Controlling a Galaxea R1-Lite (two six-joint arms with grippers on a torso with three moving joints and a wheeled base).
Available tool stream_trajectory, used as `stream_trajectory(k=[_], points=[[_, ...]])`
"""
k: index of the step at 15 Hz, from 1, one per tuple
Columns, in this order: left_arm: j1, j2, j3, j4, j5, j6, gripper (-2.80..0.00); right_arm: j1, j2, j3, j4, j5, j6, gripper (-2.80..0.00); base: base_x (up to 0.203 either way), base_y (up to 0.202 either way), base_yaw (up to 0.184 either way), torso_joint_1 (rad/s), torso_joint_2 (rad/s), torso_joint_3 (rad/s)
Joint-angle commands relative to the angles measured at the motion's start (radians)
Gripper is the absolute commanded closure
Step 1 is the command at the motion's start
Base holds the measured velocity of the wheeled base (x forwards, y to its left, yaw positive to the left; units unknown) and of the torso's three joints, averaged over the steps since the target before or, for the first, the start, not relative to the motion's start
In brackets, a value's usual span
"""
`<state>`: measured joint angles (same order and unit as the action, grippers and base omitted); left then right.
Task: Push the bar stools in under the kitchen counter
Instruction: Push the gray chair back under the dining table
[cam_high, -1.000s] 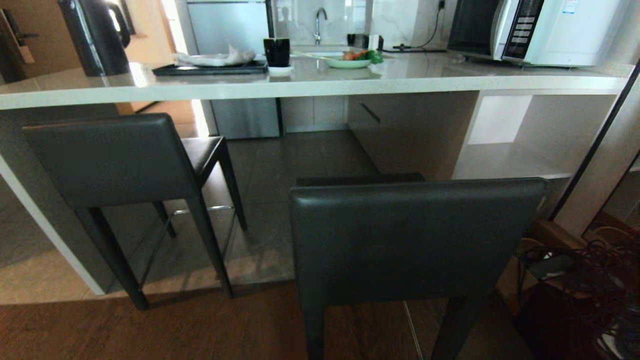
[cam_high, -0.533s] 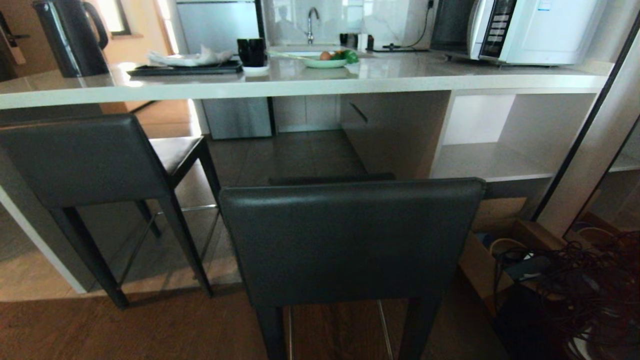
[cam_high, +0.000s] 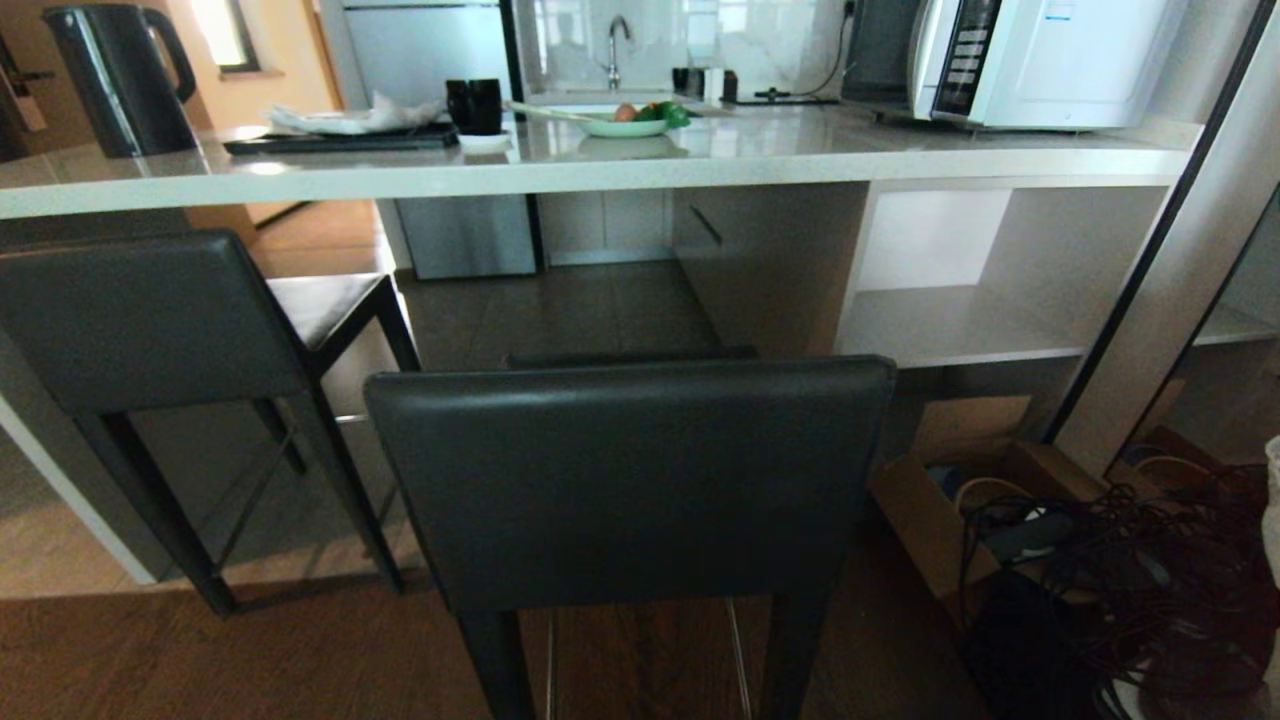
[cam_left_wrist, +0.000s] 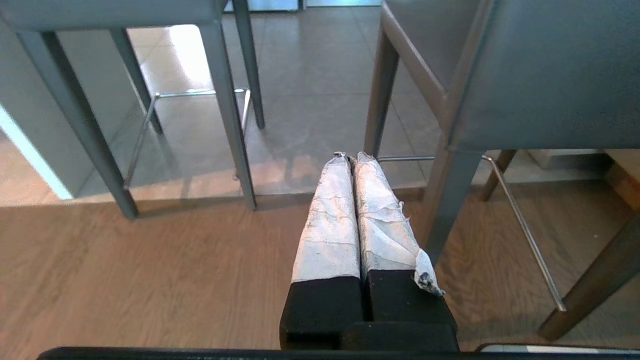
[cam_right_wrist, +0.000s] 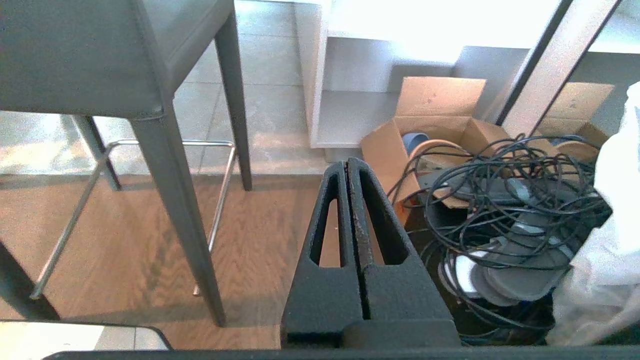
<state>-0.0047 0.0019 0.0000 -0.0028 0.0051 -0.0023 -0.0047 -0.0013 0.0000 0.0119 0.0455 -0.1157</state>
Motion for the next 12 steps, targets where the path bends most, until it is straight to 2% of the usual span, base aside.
stream_trajectory(k=[1, 5, 8, 10, 12], points=[[0.0, 0.001, 0.0, 0.0, 0.001, -0.001, 0.0, 0.0, 0.001, 0.0, 0.0, 0.0, -0.001, 0.0, 0.0, 0.0, 0.0, 0.0, 0.0, 0.0], [0.0, 0.001, 0.0, 0.0, -0.002, 0.003, 0.0, 0.0, 0.001, -0.003, -0.001, -0.006, 0.01, 0.0, 0.0, 0.0, 0.0, 0.0, 0.0, 0.0], [0.001, 0.043, -0.075, 0.004, -0.02, 0.018, 0.0, -0.001, 0.055, -0.071, 0.002, -0.037, 0.083, 0.0, 0.0, 0.0, 0.0, 0.0, 0.0, 0.0], [-0.006, 0.193, -0.137, -0.022, -0.03, 0.008, 0.0, -0.001, 0.173, -0.121, -0.021, -0.036, 0.123, 0.0, 0.0, 0.0, 0.0, 0.0, 0.0, 0.0], [-0.019, 0.384, -0.178, -0.125, -0.034, -0.003, 0.0, 0.0, 0.349, -0.15, -0.118, -0.029, 0.154, 0.0, 0.0, 0.0, 0.0, 0.0, 0.0, 0.0]])
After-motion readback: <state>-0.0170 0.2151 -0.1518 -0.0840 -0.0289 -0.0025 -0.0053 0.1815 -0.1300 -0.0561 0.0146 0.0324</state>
